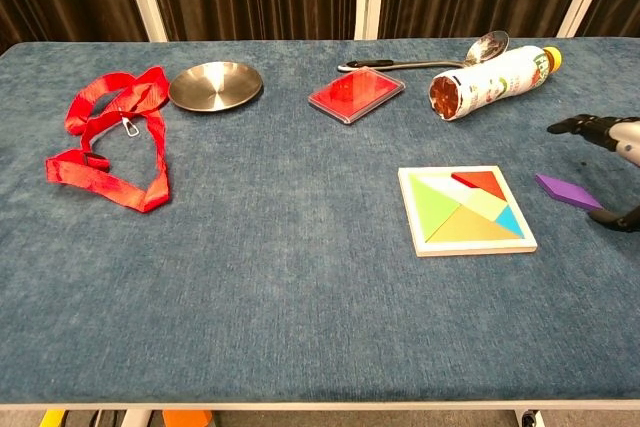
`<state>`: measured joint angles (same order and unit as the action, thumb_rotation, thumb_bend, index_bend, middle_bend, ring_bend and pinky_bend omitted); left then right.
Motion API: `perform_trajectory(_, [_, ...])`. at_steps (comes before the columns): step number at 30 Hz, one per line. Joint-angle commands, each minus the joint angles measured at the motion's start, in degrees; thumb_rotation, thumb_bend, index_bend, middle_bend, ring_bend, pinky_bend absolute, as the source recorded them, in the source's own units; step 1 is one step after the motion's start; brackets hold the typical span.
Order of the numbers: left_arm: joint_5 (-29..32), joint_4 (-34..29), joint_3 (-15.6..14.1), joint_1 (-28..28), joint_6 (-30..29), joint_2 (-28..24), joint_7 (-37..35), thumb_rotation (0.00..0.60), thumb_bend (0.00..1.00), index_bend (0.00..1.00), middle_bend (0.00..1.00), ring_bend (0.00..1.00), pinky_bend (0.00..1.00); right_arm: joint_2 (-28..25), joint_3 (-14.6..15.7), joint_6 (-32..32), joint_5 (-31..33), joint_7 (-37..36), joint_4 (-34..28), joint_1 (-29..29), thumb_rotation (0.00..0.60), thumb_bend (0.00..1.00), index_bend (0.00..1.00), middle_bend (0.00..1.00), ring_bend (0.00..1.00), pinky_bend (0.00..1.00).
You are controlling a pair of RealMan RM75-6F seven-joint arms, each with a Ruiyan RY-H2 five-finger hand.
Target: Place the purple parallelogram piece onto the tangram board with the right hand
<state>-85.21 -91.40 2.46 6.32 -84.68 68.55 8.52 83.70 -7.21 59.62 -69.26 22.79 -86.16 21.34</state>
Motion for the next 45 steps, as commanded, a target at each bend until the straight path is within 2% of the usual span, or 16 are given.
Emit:
perform_trajectory(1, [-0.01, 0.12, -0.15, 0.01, 0.22, 0.03, 0.05, 0.6, 0.06, 0.08, 0.05, 0.0, 0.12, 1.34, -0.19, -0.67, 1.41, 0.97, 0.8, 0.91, 0.6, 0.25, 0.13, 0.0, 0.0, 0.0])
perform_trajectory(8, [0.11, 0.66, -0.2, 0.16, 0.66, 0.26, -0.4, 0.6, 0.06, 0.08, 0.05, 0.0, 0.12, 3.43, -0.03, 0.76, 2.23, 1.5, 1.6, 1.34, 0.6, 0.26, 0.31, 0.0, 0.0, 0.0])
perform_trajectory(23, [-0.06, 1.15, -0.41, 0.19, 0.88, 0.41, -0.91, 0.6, 0.06, 0.08, 0.05, 0.0, 0.12, 3.23, 0.37, 2.88, 4.09, 2.31, 1.14, 1.22, 0.6, 0.26, 0.32, 0.0, 0.0, 0.0])
perform_trajectory(31, [0.08, 1.01, -0.46, 0.19, 1.01, 0.43, -0.66, 0.6, 0.06, 0.08, 0.05, 0.0, 0.12, 3.43, 0.42, 3.56, 4.77, 2.39, 1.55, 1.32, 0.6, 0.27, 0.41, 0.0, 0.0, 0.0])
perform_trajectory(45, [0.53, 1.35, -0.56, 0.12, 1.38, 0.57, -0.93, 0.6, 0.06, 0.08, 0.05, 0.0, 0.12, 3.96, 0.22, 4.47, 4.99, 1.81, 1.88, 1.71, 0.6, 0.31, 0.49, 0.0, 0.0, 0.0])
